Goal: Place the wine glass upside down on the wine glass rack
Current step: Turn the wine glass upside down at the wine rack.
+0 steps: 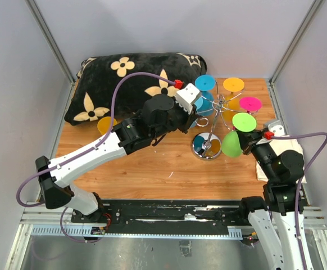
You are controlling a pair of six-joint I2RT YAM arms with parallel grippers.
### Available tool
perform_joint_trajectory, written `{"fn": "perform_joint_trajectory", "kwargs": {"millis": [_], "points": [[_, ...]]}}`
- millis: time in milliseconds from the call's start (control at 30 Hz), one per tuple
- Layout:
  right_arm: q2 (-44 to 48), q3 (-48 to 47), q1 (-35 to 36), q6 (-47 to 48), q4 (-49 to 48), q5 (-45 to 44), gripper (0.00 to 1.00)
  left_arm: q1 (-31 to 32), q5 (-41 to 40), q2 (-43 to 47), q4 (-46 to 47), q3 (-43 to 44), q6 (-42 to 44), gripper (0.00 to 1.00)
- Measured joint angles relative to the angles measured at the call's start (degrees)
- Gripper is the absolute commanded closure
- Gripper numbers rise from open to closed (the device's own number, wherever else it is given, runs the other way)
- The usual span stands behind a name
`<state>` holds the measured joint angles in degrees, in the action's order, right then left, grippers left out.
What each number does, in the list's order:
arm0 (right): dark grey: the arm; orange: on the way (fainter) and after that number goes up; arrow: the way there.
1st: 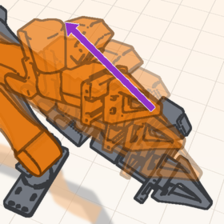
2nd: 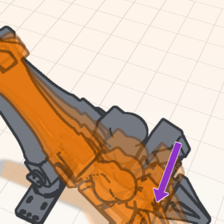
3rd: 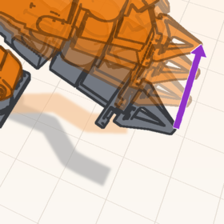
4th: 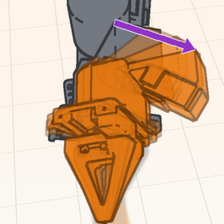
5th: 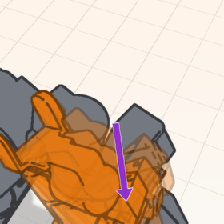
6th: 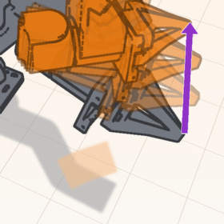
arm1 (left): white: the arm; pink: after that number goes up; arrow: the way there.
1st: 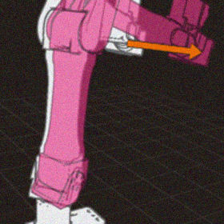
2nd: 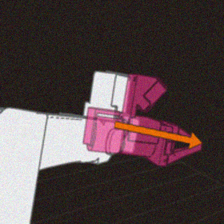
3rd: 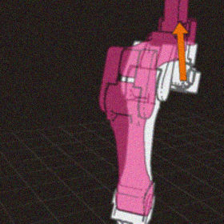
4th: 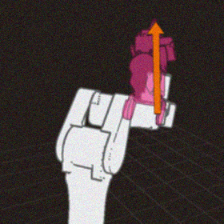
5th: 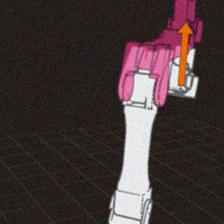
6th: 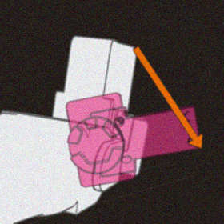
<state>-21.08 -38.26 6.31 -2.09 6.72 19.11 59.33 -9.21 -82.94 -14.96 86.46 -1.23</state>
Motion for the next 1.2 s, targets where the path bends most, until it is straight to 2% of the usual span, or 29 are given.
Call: {"fn": "perform_joint_trajectory", "kwargs": {"millis": [233, 633, 1200], "points": [[-1.03, 1.40, -0.02, 0.90, -4.00, 2.62, 0.99, -0.31, -0.11, -0.66, 0.72, -0.02, 0.92, 0.92], [-3.21, 4.57, -0.24, 1.31, -9.70, 6.97, 0.99, -0.35, 0.15, -1.44, 1.62, 0.00, 1.05, 0.94], [-5.57, 6.71, -0.24, 1.03, -17.70, 17.70, 0.99, -0.37, 2.40, -2.95, 1.97, 0.02, 0.87, 0.96]]}}
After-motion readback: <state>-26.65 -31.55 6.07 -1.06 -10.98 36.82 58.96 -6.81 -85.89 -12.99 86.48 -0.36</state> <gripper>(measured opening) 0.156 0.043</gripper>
